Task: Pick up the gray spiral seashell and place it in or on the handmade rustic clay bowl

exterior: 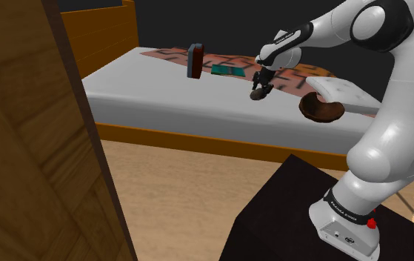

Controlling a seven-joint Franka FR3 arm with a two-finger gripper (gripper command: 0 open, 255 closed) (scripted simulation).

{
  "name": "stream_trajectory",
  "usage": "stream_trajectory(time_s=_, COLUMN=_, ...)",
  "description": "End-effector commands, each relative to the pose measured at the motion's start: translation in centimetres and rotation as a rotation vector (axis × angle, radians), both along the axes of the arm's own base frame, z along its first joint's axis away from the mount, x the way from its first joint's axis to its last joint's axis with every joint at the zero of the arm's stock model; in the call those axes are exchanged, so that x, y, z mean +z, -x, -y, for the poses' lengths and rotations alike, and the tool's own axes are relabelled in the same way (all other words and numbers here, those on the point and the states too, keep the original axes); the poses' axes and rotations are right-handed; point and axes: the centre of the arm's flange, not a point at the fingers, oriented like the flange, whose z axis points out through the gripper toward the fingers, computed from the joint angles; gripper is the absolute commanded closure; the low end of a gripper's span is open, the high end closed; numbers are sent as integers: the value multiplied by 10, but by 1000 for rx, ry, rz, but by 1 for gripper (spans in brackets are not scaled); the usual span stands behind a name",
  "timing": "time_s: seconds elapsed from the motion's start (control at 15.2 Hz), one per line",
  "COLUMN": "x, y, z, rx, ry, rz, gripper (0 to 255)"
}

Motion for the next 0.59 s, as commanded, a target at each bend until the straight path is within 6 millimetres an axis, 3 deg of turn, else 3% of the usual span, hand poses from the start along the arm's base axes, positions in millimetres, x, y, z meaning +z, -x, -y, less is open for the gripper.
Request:
stream_trajectory(time_s=0.0, x=-1, y=1, z=1, rx=-3, ry=-1, rz=-3, gripper=255)
stream_trajectory(time_s=0.26, x=-2, y=1, z=1, rx=-2, ry=-1, rz=-3, gripper=255)
stream_trajectory(time_s=0.53, x=19, y=1, z=1, rx=-2, ry=-1, rz=-3, gripper=255)
